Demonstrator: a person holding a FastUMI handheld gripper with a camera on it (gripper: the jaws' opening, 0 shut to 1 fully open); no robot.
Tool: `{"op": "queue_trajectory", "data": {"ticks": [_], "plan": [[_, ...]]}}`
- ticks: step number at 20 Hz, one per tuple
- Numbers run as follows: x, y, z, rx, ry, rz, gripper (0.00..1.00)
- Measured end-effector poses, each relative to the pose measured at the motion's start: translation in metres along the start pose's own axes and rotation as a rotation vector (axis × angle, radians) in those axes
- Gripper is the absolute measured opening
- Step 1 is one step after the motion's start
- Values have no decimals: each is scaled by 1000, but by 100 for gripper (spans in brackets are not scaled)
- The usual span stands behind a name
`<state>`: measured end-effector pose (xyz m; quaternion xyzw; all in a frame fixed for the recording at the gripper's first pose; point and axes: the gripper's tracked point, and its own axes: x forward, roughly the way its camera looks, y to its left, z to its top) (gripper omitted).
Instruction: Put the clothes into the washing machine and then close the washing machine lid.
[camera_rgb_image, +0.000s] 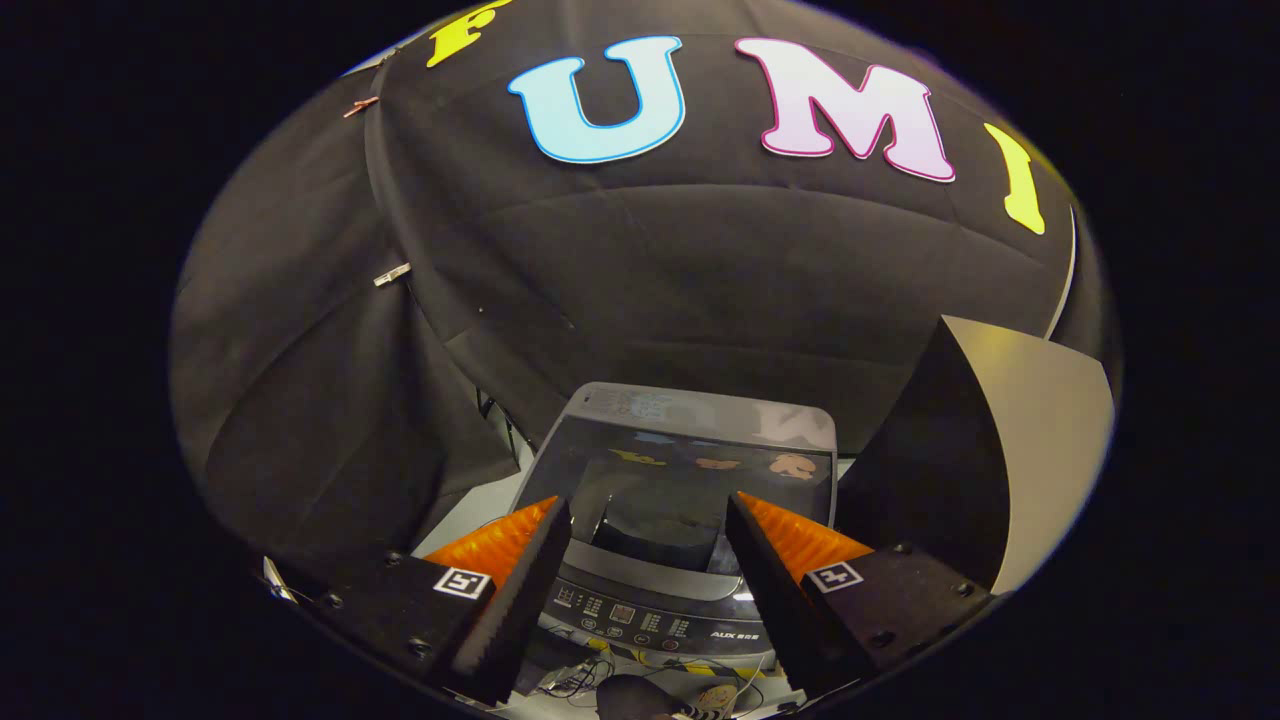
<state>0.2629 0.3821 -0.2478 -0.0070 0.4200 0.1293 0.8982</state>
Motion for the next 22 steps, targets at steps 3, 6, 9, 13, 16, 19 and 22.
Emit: {"op": "queue_trajectory", "data": {"ticks": [3,6,9,13,16,19,22], "plan": [[-9,5,3,-8,-14,17,99],[-20,2,10,-11,-37,26,99],[-37,-5,14,-5,-60,37,99],[-79,-21,36,-14,-162,50,99],[-118,-42,51,-20,-261,44,99],[-153,-74,62,-21,-343,26,98],[-197,-107,69,-22,-427,5,98]]}}
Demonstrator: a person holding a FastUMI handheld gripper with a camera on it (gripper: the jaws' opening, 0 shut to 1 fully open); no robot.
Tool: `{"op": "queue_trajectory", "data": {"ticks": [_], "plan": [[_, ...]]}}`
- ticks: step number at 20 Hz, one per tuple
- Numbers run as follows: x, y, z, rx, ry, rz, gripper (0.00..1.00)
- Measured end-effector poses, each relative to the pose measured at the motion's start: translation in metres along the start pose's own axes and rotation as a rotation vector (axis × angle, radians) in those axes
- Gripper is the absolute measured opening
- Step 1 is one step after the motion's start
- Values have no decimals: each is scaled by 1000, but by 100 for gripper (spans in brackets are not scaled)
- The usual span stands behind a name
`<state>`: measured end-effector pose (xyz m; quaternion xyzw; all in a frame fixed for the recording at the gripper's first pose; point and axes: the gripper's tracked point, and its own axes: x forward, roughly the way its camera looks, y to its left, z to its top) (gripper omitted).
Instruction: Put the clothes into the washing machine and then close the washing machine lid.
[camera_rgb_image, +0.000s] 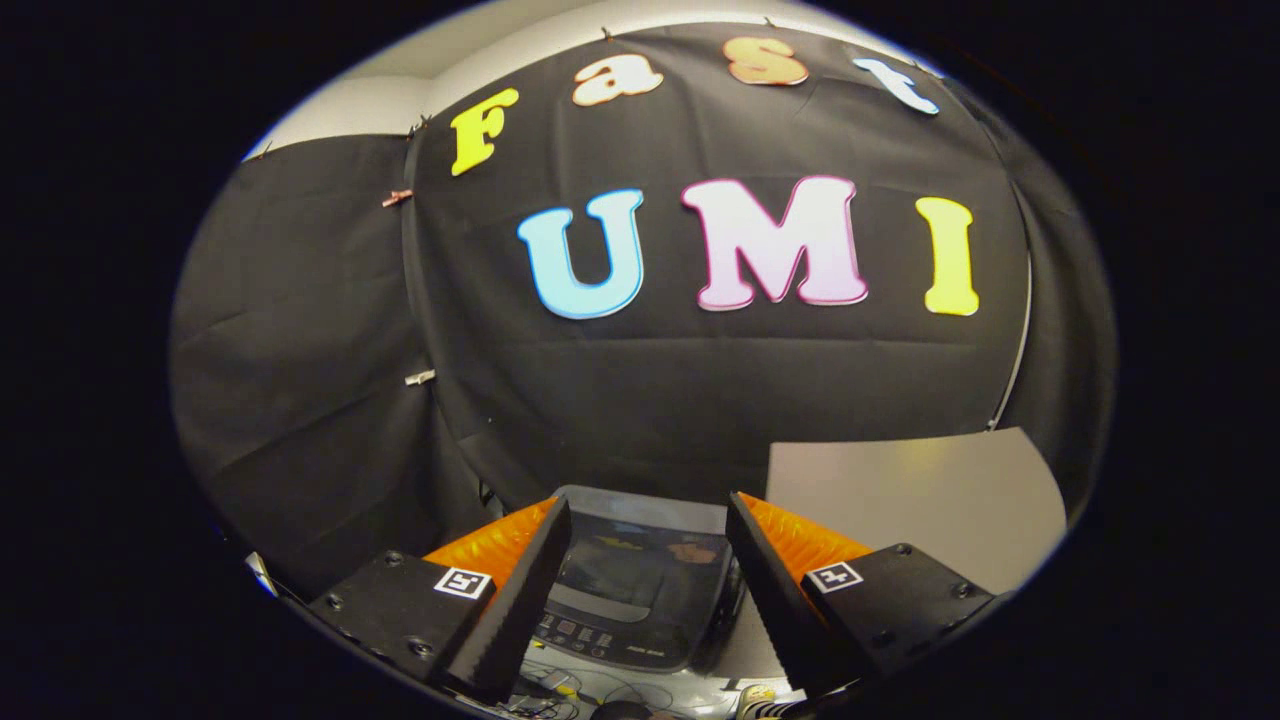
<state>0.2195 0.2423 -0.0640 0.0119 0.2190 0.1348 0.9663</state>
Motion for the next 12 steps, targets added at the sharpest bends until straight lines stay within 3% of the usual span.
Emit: {"op": "queue_trajectory", "data": {"ticks": [6,12], "plan": [[-90,-67,38,-20,-178,-54,98],[-171,-108,34,-88,-320,-96,98]]}}
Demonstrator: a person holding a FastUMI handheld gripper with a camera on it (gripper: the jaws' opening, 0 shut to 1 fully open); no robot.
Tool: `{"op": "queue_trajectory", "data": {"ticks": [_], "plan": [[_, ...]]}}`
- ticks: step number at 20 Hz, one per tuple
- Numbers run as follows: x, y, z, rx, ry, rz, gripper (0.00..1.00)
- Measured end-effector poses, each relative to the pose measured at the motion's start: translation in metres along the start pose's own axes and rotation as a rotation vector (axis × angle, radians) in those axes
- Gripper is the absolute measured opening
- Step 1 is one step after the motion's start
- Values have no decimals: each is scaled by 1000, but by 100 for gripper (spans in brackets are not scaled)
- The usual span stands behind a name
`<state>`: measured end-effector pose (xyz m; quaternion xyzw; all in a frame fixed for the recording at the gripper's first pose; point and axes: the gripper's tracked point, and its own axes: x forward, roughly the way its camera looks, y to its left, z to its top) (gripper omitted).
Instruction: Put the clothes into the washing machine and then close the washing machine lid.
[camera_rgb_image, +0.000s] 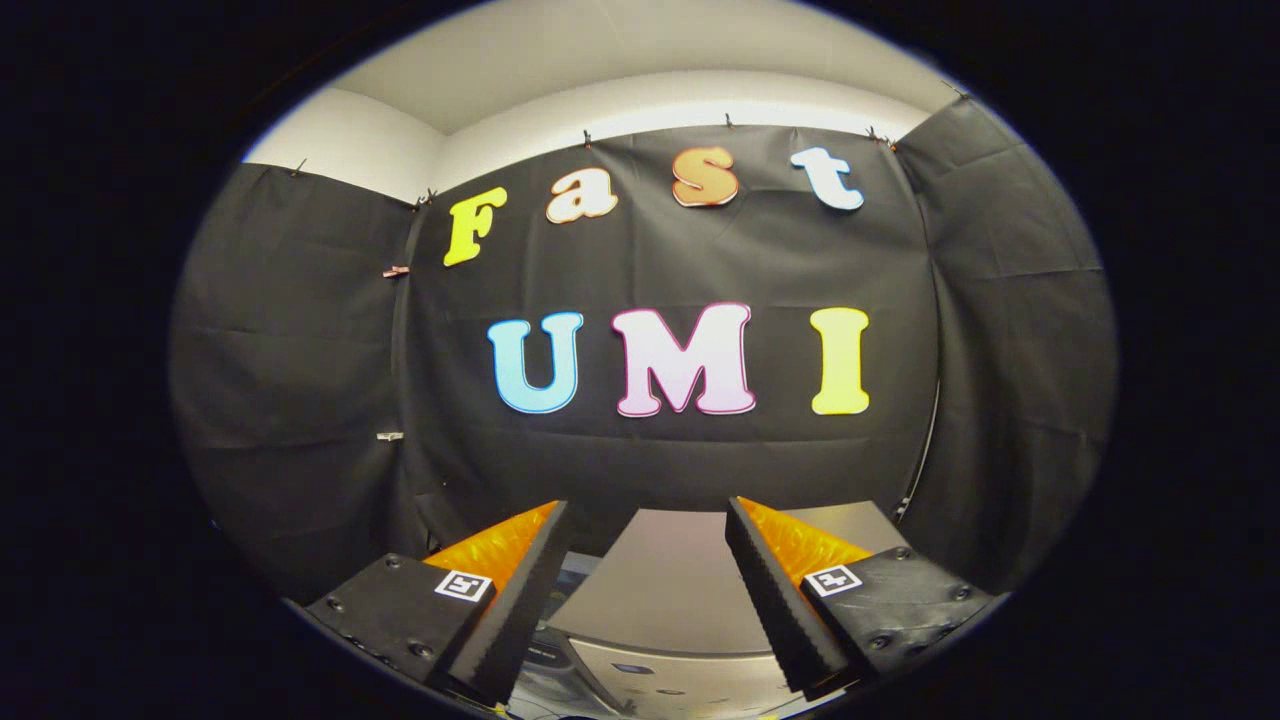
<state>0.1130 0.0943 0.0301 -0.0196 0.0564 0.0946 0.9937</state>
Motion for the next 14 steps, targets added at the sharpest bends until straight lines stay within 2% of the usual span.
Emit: {"op": "queue_trajectory", "data": {"ticks": [8,14], "plan": [[-87,-64,-24,29,-54,-158,99],[-120,-76,-26,35,-88,-215,99]]}}
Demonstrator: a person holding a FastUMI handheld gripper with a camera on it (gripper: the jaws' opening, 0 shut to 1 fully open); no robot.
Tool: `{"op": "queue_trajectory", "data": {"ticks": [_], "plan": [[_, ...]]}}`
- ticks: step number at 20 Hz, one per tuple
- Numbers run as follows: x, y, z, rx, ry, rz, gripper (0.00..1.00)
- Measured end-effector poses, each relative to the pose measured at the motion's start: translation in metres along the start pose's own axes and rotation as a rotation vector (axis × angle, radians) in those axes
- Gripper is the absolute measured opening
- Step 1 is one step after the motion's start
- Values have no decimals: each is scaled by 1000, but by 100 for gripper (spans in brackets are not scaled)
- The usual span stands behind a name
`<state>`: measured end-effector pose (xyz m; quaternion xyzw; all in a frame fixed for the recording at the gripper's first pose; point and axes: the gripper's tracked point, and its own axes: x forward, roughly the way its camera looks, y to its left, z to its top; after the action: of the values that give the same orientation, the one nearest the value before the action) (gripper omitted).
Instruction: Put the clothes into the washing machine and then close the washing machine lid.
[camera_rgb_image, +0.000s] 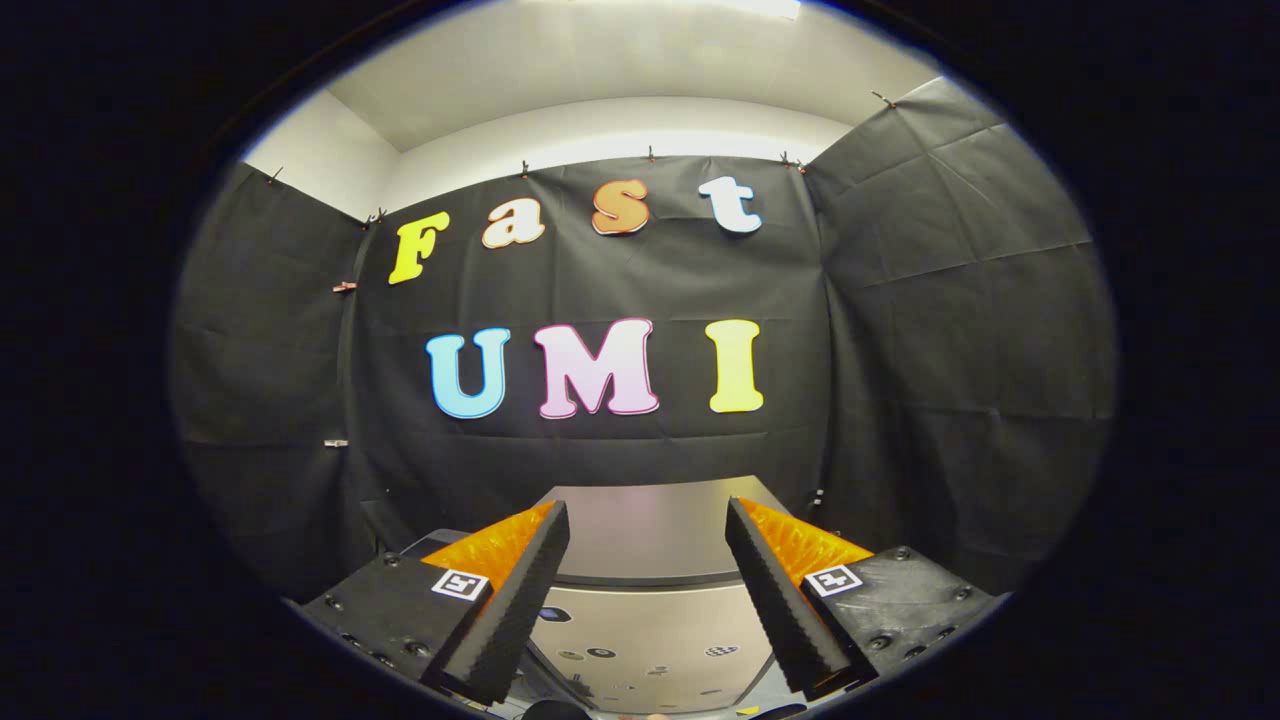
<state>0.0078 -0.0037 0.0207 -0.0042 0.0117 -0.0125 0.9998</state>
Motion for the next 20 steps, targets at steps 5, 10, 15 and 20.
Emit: {"op": "queue_trajectory", "data": {"ticks": [5,10,15,20], "plan": [[-8,-2,6,-32,-38,-21,99],[-9,7,11,-38,-49,-4,99],[-6,10,5,-30,-37,9,99],[-7,3,5,-22,-29,-6,99]]}}
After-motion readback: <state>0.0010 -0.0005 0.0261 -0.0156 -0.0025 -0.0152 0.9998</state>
